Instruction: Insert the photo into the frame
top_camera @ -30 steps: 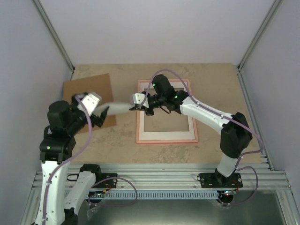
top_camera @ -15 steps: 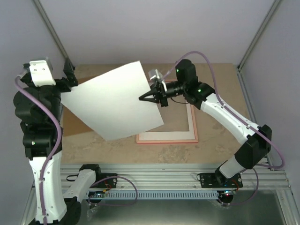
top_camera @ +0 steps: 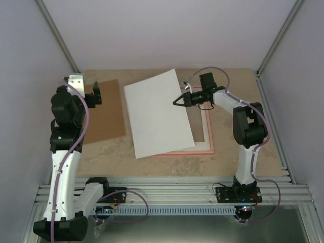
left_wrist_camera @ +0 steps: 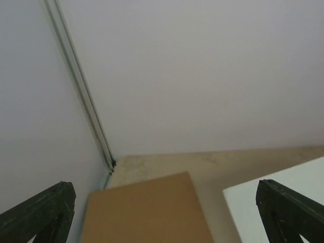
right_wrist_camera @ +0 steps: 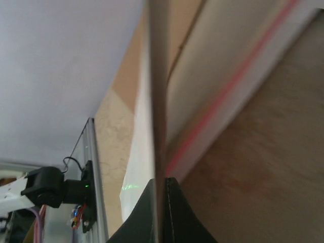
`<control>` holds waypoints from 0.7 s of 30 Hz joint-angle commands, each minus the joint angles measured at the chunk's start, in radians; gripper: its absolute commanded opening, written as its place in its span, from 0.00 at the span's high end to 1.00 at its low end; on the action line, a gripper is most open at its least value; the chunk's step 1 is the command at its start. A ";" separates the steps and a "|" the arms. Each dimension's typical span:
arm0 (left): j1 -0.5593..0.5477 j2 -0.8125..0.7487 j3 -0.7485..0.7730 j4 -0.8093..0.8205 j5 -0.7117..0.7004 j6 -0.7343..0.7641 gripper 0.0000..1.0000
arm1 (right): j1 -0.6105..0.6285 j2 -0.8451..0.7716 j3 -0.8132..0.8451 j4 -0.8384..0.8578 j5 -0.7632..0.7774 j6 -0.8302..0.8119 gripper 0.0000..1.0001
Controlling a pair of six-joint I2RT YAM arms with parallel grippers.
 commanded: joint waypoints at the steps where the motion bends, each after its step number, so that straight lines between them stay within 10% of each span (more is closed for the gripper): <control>1: 0.005 -0.022 -0.080 0.073 0.096 -0.032 0.01 | -0.077 0.014 0.073 -0.156 0.069 -0.074 0.99; 21: 0.005 -0.020 -0.175 0.001 0.176 -0.082 0.01 | -0.268 0.096 0.037 -0.374 0.135 -0.223 1.00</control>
